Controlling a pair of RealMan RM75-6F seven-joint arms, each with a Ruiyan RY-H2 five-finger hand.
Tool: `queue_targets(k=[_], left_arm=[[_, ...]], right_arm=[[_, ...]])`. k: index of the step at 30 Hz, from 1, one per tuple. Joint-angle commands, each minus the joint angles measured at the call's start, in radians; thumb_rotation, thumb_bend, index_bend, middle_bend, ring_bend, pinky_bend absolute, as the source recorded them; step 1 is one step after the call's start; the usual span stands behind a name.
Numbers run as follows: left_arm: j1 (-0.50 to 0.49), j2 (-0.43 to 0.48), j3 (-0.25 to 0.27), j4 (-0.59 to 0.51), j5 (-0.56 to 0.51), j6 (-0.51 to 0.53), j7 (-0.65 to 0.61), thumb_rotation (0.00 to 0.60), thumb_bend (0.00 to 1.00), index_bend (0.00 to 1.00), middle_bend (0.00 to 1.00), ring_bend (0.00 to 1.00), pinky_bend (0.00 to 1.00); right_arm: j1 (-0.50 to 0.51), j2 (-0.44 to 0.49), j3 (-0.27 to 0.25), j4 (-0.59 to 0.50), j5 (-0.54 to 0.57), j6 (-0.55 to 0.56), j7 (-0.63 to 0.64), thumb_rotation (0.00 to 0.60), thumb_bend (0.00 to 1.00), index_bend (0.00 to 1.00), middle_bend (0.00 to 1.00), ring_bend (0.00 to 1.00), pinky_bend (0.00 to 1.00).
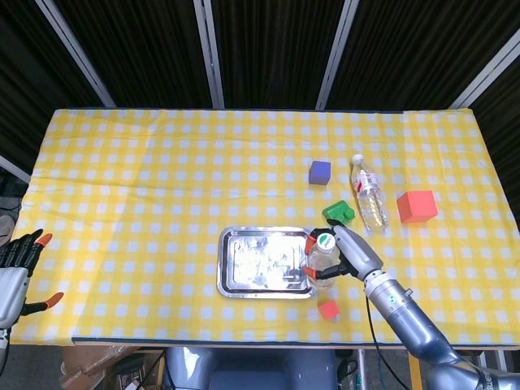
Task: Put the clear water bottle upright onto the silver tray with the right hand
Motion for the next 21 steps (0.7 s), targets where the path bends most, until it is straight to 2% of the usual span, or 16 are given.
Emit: queue_targets(k=[1, 4, 6, 15, 18, 21], left_arm=[[-0.001, -0.001, 0.001, -0.001, 0.001, -0.002, 0.001, 0.600, 0.14, 0.01, 0.00, 0.00, 0.00], [0.000, 0.001, 0.002, -0.003, 0.001, -0.002, -0.001, 0.600, 0.14, 0.01, 0.00, 0.00, 0.00], [0.002, 0.004, 0.001, -0.004, 0.001, 0.003, -0.007, 0.600, 0.14, 0.01, 0.00, 0.00, 0.00], [0.005, 0.013, 0.001, -0.007, -0.003, 0.001, -0.021, 0.600, 0.14, 0.01, 0.00, 0.00, 0.00], [0.005, 0.015, 0.001, -0.008, -0.003, 0.002, -0.023, 0.600, 0.14, 0.01, 0.00, 0.00, 0.00], [0.007, 0.017, 0.001, -0.008, -0.003, 0.004, -0.028, 0.600, 0.14, 0.01, 0.00, 0.00, 0.00]], right_arm=[[0.003, 0.078, 0.046, -0.065, -0.006, 0.023, -0.001, 0.600, 0.55, 0.90, 0.72, 0.42, 0.00], [0.017, 0.159, 0.083, -0.124, 0.014, 0.043, -0.025, 0.600, 0.55, 0.89, 0.73, 0.43, 0.00], [0.040, 0.228, 0.128, -0.125, 0.028, 0.024, -0.023, 0.600, 0.56, 0.90, 0.73, 0.43, 0.00], [0.141, 0.596, 0.338, -0.125, 0.171, -0.219, 0.133, 0.600, 0.56, 0.90, 0.73, 0.43, 0.00], [0.160, 0.685, 0.373, -0.125, 0.217, -0.294, 0.177, 0.600, 0.56, 0.89, 0.73, 0.43, 0.00], [0.168, 0.759, 0.372, -0.125, 0.256, -0.390, 0.202, 0.600, 0.56, 0.89, 0.73, 0.43, 0.00]])
